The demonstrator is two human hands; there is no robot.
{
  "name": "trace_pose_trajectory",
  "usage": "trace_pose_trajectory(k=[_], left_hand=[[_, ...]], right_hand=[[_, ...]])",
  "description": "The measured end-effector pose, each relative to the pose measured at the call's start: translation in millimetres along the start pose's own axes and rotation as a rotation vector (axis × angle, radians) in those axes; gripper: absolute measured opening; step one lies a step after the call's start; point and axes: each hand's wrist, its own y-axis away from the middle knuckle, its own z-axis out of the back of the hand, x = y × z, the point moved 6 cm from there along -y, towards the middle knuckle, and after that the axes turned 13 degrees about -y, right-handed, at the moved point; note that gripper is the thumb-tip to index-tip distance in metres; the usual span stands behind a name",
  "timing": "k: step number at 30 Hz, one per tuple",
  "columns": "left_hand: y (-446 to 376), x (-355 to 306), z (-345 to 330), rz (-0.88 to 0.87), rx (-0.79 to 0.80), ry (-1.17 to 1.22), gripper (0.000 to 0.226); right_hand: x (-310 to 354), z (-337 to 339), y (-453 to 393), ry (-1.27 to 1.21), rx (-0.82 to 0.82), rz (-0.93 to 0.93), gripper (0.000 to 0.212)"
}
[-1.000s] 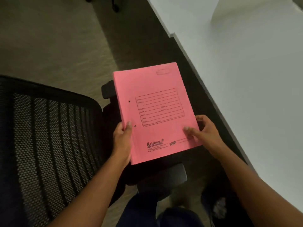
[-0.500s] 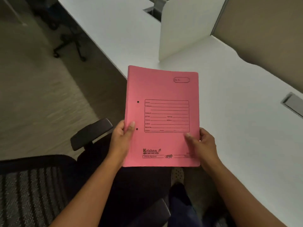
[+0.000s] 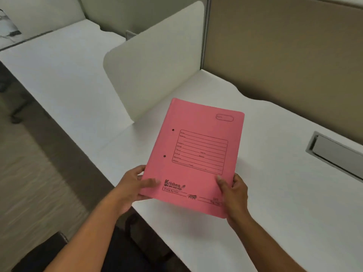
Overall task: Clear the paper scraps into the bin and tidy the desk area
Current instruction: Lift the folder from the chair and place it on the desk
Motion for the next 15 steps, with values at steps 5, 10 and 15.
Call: trace_pose_trajectory(k=[5, 10, 15], left_hand=[[-76, -36, -6, 0.012, -0.110, 0.183, 0.048], [-141, -69, -17, -0.016, -0.323, 0.422, 0.039], [-194, -98, -20, -0.046, -0.463, 0.388, 0.067]], right_hand=[[1, -23, -78, -0.081, -0.116, -0.056, 0.022], [1, -49, -146, -0.133, -0.248, -0.102, 0.022], [4, -68, -206, -0.086, -0.283, -0.127, 0.037]])
